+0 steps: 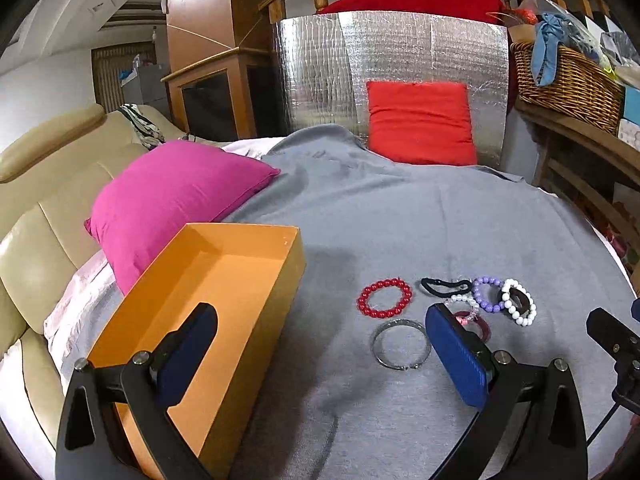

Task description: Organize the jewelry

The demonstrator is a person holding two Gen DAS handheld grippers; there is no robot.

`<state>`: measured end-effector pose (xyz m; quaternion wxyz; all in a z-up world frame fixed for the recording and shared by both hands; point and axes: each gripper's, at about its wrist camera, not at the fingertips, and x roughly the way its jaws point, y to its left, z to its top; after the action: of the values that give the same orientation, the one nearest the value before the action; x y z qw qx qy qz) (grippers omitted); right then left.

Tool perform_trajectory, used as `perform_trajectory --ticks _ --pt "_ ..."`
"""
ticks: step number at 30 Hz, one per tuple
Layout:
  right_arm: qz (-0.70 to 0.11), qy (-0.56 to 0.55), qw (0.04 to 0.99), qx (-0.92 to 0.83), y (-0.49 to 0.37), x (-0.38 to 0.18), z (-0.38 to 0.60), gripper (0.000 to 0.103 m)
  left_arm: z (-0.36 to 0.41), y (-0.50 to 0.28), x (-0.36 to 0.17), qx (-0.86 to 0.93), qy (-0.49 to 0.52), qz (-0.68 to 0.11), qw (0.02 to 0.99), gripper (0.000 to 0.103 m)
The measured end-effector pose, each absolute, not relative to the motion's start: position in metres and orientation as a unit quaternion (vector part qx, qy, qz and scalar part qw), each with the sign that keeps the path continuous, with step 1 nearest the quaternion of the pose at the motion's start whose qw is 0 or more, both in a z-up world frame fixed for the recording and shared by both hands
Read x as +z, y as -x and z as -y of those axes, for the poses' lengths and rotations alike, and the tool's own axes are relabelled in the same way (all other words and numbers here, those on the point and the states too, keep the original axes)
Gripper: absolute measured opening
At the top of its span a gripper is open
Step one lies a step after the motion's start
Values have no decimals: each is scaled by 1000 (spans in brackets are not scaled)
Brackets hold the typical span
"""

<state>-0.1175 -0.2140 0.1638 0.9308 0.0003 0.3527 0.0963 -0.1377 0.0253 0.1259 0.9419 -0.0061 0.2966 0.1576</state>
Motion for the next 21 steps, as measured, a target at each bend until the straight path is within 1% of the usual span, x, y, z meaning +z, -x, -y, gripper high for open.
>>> perform_trajectory --ticks 16,21 --pt "-350 -5 931 99 112 163 218 103 -22 130 123 154 4 -303 940 103" --pt "-373 -14 923 97 98 153 231 103 -25 120 114 145 11 -325 934 103"
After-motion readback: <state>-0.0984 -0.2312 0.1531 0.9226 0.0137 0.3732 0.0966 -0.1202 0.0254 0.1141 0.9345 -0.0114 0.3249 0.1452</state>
